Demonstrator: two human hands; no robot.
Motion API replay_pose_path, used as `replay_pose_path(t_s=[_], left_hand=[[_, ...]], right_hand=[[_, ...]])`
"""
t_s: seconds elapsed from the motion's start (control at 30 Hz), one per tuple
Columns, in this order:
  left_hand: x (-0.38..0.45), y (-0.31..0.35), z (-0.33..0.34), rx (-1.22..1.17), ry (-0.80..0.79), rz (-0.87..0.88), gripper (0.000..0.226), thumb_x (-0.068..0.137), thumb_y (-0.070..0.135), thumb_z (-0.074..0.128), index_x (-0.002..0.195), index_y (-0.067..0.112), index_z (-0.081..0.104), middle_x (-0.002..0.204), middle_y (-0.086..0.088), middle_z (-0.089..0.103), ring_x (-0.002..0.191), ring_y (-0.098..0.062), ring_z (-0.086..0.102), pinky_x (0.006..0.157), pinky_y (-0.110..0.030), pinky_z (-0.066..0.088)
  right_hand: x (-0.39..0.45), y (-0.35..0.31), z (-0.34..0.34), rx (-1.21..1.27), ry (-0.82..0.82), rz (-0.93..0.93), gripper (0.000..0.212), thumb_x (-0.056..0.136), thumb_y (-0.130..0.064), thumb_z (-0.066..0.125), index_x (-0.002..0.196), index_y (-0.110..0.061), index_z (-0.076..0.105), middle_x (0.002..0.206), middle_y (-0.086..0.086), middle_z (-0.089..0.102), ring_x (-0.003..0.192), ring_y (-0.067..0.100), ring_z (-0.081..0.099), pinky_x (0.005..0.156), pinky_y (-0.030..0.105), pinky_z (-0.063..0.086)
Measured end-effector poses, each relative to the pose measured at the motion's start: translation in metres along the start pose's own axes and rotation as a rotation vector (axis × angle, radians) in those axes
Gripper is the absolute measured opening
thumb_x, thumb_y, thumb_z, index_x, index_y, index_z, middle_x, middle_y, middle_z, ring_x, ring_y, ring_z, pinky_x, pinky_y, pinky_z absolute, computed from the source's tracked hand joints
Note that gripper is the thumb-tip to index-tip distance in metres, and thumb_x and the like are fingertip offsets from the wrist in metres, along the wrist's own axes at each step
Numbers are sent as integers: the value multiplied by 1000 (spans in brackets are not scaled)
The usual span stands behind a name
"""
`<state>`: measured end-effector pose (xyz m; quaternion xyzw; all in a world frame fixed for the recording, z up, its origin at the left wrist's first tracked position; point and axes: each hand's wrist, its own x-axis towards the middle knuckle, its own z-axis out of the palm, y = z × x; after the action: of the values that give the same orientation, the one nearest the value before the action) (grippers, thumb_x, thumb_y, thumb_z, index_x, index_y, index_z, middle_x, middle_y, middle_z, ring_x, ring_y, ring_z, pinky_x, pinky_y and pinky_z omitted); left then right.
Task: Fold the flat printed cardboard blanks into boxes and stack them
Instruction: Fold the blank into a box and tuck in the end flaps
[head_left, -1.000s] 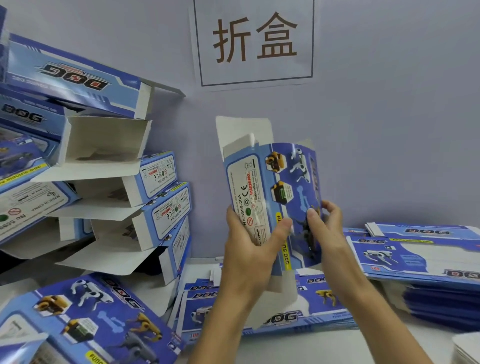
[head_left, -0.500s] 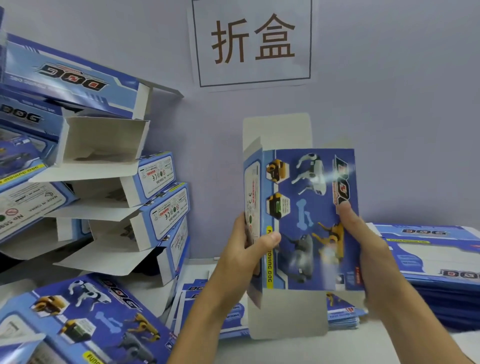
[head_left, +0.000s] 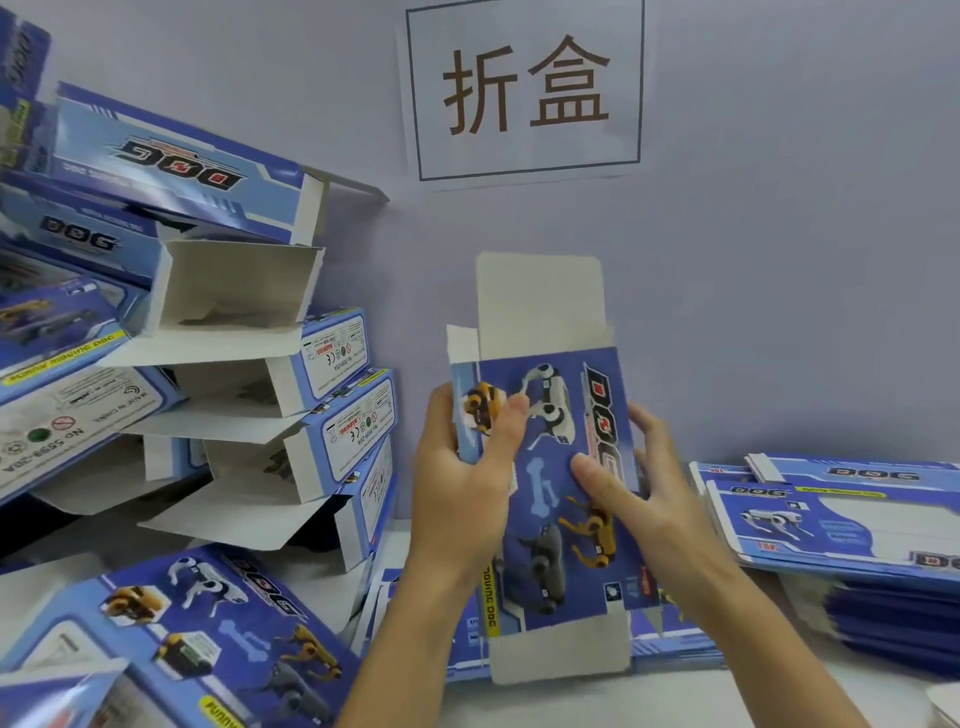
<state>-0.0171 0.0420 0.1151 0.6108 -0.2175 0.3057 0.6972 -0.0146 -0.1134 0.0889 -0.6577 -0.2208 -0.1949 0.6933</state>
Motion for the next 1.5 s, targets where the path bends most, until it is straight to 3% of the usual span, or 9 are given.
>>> replay_pose_path(t_s=[0.13,0.27,0.5,0.67,0.87,1.0,1.1,1.37,1.5], left_hand=[[-2,-4,1,9,-136,-53,33,84,48,63,109,26,60,93,12,72,90,-5,71,78,-27,60],[-3,2,1,-155,-147,-102,34,84,38,68,114,26,58,97,9,74,93,-9,73,69,-19,57],[2,13,2,-55,8,106,64,79,45,70,134,56,39,110,39,63,100,5,68,69,-22,60],[-2,8,9,45,-27,117,41,82,46,70,121,46,55,92,33,67,84,-5,71,69,-24,61],[-4,5,11,141,-26,23,38,72,64,75,96,43,54,98,-8,67,86,-24,72,72,-44,61],[0,12,9,11,-21,-48,44,90,59,51,99,18,61,70,29,62,64,15,58,56,-3,45],[2,12,5,-18,-17,-100,30,104,28,44,89,9,61,57,22,52,51,12,51,45,-2,38],[2,15,6,-98,-45,-239,39,102,21,41,122,53,46,86,11,63,67,-4,62,56,-17,51],[3,20,7,-76,-49,-236,35,101,20,41,110,51,55,95,-1,67,74,-11,61,61,-27,51]], right_hand=[[2,-10,-6,0,89,-109,68,76,-52,67,135,-51,35,127,-7,64,108,16,68,81,32,60],[0,-20,-3,-86,85,-244,66,86,-33,64,141,-47,29,100,-37,66,89,-8,68,62,7,52],[-3,-24,11,-137,-16,-319,86,87,-20,61,154,-37,9,105,-56,52,99,-24,57,69,-4,43],[2,-25,0,-100,6,-262,75,90,-16,62,146,-52,28,123,-33,61,107,-9,63,72,5,50],[6,-28,-4,-43,-43,-114,41,85,-13,62,114,-41,54,86,1,73,72,21,73,58,25,57],[13,-31,-8,30,-33,-31,26,104,-36,44,97,-46,68,70,-8,70,64,8,70,57,21,55],[9,-32,-3,29,20,12,34,89,-65,48,100,-36,61,65,-3,64,59,11,66,51,25,55],[9,-35,0,89,87,72,38,77,-42,45,108,-61,51,57,-2,62,51,13,62,45,28,51],[8,-41,2,136,49,80,31,76,-40,46,98,-58,58,57,1,60,50,16,60,45,32,51]])
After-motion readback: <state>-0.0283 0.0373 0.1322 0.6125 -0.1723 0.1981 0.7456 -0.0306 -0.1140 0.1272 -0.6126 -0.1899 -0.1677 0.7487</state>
